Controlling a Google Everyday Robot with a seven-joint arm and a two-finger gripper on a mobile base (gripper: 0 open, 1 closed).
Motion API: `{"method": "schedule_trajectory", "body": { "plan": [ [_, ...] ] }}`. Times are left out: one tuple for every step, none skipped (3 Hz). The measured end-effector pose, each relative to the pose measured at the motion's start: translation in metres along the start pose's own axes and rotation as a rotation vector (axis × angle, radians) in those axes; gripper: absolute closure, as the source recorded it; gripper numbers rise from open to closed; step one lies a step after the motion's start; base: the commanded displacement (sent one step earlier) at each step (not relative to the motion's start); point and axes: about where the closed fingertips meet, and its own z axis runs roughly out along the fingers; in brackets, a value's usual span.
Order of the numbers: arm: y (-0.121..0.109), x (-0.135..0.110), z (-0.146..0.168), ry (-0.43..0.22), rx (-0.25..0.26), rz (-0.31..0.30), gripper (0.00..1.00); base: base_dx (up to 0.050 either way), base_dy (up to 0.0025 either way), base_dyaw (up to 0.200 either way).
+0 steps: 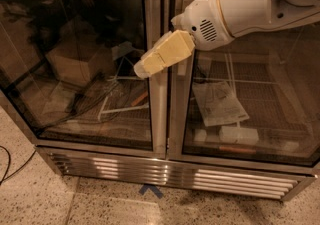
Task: Place blue chip bag into bottom drawer
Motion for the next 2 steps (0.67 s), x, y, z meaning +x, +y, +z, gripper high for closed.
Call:
{"method": "schedule_trajectory", "body": {
  "plan": [
    [0.0005,-0.0015,0.0001,-0.001,0.001,-0.005,0.00,0.000,0.00000,0.000],
    [0.0010,-0.0026,-0.0006,0.000,0.005,-0.009,0.13,0.000,0.00000,0.000]
  ]
}}
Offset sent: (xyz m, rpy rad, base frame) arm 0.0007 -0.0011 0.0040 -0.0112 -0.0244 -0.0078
